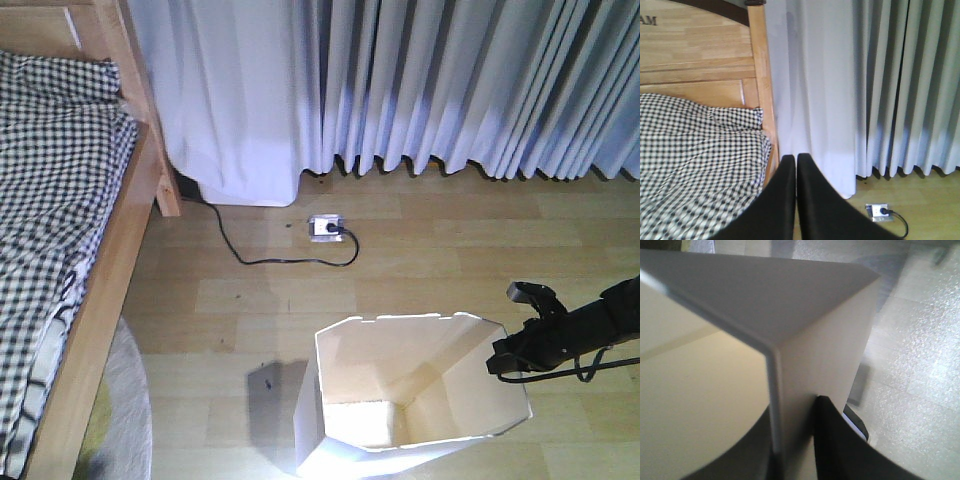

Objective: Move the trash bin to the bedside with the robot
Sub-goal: 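Carry the bin in the right gripper toward the bed's headboard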

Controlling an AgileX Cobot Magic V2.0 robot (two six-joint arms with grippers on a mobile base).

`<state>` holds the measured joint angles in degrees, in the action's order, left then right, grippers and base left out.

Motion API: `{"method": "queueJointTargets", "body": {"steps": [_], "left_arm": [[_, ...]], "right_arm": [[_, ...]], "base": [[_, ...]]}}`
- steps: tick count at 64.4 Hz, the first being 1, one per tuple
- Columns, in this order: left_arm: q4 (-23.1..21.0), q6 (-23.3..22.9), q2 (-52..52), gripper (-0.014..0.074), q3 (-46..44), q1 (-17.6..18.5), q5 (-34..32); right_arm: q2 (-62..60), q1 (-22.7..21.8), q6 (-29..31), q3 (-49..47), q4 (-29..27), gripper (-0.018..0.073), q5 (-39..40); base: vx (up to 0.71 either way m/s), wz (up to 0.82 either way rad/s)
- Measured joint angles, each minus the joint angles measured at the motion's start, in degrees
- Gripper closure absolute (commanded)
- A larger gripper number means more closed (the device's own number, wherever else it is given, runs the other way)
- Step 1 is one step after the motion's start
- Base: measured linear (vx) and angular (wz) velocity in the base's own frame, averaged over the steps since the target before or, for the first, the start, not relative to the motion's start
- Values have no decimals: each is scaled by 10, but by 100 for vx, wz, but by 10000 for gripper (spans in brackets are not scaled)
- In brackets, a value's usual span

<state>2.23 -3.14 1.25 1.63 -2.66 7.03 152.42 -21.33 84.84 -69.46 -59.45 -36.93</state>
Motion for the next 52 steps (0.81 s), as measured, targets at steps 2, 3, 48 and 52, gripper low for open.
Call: {"method": "queueJointTargets", "body": {"steps": [2, 3, 48, 52], "left_arm": [[0, 0, 0, 603, 0, 0, 0], [0, 0, 0, 603, 0, 0, 0], [0, 0, 0, 603, 0, 0, 0], [0, 0, 0, 603, 0, 0, 0]], "right_arm": [[0, 0, 0, 0, 1, 564, 0], [0, 0, 0, 0, 1, 564, 0], [0, 0, 0, 0, 1, 564, 6], [0, 0, 0, 0, 1, 564, 6]], "base": [[21, -13], [21, -13], [23, -2], [24, 10]]}}
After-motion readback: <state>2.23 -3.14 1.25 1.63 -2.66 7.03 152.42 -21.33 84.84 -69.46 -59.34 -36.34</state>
